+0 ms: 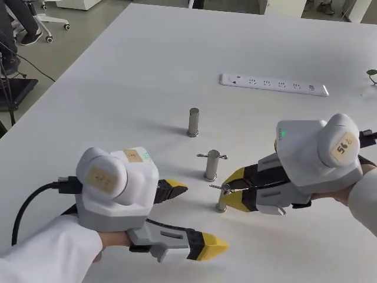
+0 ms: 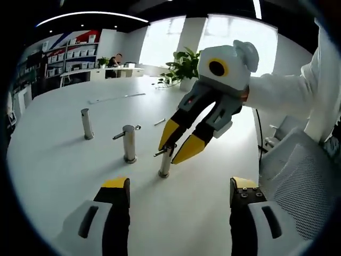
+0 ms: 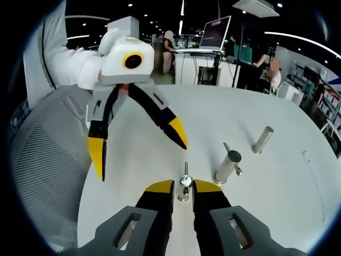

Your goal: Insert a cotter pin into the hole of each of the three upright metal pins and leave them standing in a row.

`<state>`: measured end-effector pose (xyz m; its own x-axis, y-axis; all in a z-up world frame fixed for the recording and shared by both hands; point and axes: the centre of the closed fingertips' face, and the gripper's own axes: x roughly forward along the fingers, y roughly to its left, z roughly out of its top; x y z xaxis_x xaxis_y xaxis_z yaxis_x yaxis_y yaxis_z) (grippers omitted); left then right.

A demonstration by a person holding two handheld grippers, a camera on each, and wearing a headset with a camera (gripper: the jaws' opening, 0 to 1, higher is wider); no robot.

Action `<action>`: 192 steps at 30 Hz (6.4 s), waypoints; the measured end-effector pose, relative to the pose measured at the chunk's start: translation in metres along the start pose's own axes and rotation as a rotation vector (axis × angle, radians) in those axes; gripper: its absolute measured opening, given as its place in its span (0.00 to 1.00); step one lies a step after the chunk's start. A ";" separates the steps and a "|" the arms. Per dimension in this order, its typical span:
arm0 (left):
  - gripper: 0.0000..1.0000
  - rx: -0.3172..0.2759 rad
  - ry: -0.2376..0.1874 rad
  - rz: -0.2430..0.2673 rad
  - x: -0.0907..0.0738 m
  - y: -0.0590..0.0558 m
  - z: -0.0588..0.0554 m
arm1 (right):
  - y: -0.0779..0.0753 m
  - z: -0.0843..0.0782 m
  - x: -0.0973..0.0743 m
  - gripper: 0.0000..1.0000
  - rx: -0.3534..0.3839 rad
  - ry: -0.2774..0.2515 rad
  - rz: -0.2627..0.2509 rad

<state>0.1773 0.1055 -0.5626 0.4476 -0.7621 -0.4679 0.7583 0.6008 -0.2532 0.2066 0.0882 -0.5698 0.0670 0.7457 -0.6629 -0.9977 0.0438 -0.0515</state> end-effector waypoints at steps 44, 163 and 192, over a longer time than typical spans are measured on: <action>0.99 -0.015 -0.062 0.076 -0.040 0.022 0.017 | -0.070 -0.034 -0.034 0.04 -0.128 0.050 0.015; 0.99 -0.146 -0.137 0.111 -0.063 0.017 0.035 | 0.012 -0.060 -0.138 0.98 0.636 -0.304 -0.525; 0.68 0.000 -0.210 0.287 0.009 0.146 0.131 | 0.014 -0.075 -0.139 0.97 0.683 -0.279 -0.549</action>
<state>0.3544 0.1548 -0.4925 0.7301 -0.5952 -0.3355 0.5874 0.7976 -0.1367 0.1839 -0.0643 -0.5345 0.6166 0.6336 -0.4672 -0.6213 0.7562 0.2054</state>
